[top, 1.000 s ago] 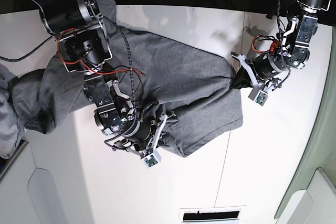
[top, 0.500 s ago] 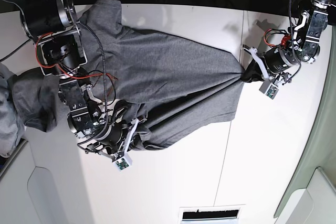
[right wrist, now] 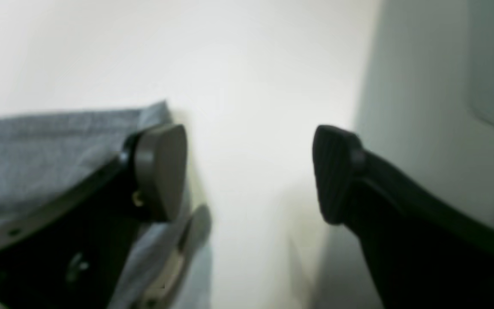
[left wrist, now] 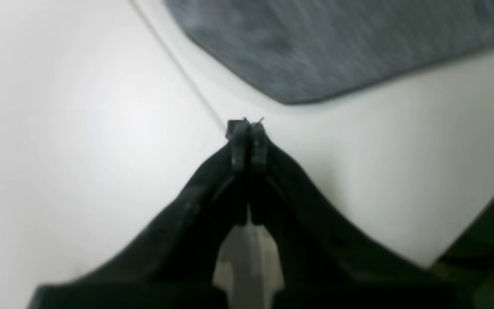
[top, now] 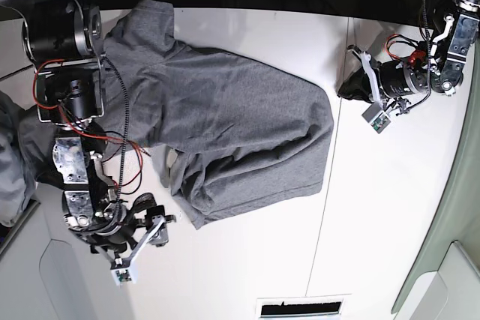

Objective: Layout the t-shirt on the table in an organized manner, then fold the t-shirt properly
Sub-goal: 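Grasp the shirt edge with the left gripper and drag it outward, then pull the shirt with the right gripper away from the left gripper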

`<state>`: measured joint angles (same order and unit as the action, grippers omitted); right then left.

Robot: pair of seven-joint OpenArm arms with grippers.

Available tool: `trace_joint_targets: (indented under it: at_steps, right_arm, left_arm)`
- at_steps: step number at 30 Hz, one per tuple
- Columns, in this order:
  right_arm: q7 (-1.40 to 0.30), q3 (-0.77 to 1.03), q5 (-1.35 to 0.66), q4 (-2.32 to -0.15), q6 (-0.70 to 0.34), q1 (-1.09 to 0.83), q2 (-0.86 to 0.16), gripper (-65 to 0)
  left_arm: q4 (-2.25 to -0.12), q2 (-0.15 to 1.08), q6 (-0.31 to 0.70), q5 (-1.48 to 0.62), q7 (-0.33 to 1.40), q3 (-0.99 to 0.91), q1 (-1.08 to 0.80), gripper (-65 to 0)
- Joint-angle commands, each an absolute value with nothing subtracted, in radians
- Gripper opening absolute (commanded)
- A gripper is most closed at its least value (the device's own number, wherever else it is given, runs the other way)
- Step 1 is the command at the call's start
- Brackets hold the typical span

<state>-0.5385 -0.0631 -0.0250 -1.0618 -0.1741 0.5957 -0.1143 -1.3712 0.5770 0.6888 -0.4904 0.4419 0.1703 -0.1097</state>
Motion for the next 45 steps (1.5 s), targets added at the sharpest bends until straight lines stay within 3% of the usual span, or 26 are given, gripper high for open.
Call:
trace_joint_targets:
  at_steps: [1,6,10,12,18,24,34,35,39,40,45]
  right_arm:
    - [-0.550,-0.043,-0.032,-1.117,-0.184,0.604,-0.117,-20.5]
    - [-0.684,-0.016,-0.165,-1.292,-0.268,0.486,-0.175,-20.5]
    - [-0.685,-0.015,-0.184,-1.359,-0.264,0.379,-0.233,-20.5]
    - [-0.680,-0.014,-0.183,-1.377,-0.237,0.332,-0.265,-20.5]
    - [-0.640,0.089,-0.180,-1.380,-0.179,0.253,-0.308,-20.5]
    - [-0.642,0.257,-0.211,-1.335,-0.179,0.249,-0.308,-20.5]
    - [-0.625,0.273,-0.299,-1.255,-0.224,0.187,-0.286,-20.9]
    - [-0.628,0.273,-0.297,-1.255,-0.224,0.182,-0.282,-24.7]
    - [-0.628,0.273,-0.298,-1.274,-0.225,0.156,-0.268,-57.0]
    - [-0.629,0.273,-0.310,-1.288,-0.233,0.146,-0.265,-59.8]
    - [-0.629,0.274,-0.348,-1.414,-0.232,0.080,-0.263,-59.9]
  left_arm:
    - [-1.417,0.606,0.698,-0.527,0.425,0.157,-0.089,-65.0]
    - [-1.572,0.612,0.698,-0.582,0.482,0.157,-0.089,-64.5]
    - [-1.613,0.588,0.698,-0.646,0.517,0.159,-0.090,-49.8]
    - [-1.613,0.558,0.698,-0.656,0.533,0.159,-0.095,-45.6]
    - [-1.613,0.462,0.698,-0.659,0.547,0.217,-0.103,-45.3]
    - [-1.593,0.376,0.670,-0.510,0.519,0.309,-0.102,-45.3]
    - [-1.421,0.330,0.636,-0.410,0.475,0.316,-0.096,-45.8]
    - [-1.409,0.331,0.635,-0.390,0.475,0.315,-0.094,-47.7]
    - [-1.386,0.343,0.537,-0.329,0.475,0.313,-0.086,-61.3]
    - [-1.386,0.352,0.513,-0.321,0.475,0.313,-0.085,-63.2]
    - [-1.386,0.416,0.489,-0.317,0.476,0.313,-0.052,-63.8]
